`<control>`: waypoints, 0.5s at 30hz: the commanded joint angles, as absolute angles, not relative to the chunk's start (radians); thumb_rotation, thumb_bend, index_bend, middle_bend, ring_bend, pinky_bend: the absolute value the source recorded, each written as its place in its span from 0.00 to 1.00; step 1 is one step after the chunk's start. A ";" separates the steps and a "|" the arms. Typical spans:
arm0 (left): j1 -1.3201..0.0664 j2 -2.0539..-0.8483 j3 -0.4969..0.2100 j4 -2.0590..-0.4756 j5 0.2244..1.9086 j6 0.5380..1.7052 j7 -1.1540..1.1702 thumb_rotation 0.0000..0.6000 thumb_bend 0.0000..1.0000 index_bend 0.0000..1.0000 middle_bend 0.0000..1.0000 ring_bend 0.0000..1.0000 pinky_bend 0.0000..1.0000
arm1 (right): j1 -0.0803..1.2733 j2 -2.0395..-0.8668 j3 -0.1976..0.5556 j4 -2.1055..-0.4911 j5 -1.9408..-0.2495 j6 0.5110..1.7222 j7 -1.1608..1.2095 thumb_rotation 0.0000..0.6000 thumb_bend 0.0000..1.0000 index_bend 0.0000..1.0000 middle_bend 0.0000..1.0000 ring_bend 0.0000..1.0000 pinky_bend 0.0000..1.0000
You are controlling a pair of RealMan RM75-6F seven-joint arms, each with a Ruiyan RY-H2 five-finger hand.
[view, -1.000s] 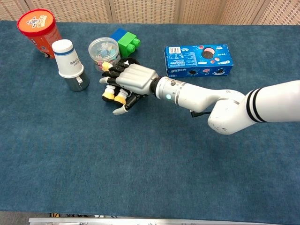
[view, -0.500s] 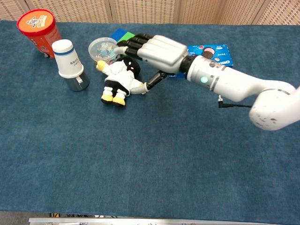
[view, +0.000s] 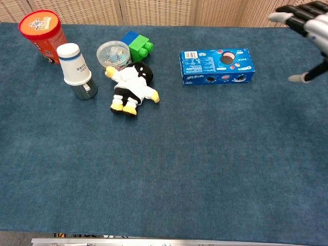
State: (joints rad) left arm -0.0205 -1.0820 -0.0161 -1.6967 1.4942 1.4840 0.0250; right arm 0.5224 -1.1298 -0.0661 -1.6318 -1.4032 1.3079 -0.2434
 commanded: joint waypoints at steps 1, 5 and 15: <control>-0.030 -1.087 -0.016 -1.708 1.506 1.480 0.046 1.00 0.30 0.09 0.16 0.15 0.07 | 0.431 -1.067 -0.115 -1.655 -1.413 1.379 -0.191 1.00 0.00 0.00 0.00 0.00 0.00; -0.040 -1.097 -0.014 -1.721 1.525 1.479 0.078 1.00 0.30 0.09 0.16 0.15 0.07 | 0.357 -1.033 -0.135 -1.650 -1.433 1.439 -0.172 1.00 0.00 0.00 0.00 0.00 0.00; -0.054 -1.142 -0.025 -1.729 1.550 1.502 0.130 1.00 0.30 0.09 0.16 0.15 0.07 | 0.213 -1.033 -0.145 -1.594 -1.489 1.546 -0.092 1.00 0.00 0.00 0.00 0.00 0.00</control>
State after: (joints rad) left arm -0.0534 -1.1419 -0.0247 -1.7287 1.5501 1.5016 0.1294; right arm 0.2272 -1.0267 -0.1442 -1.6072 -1.4765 1.5369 -0.1028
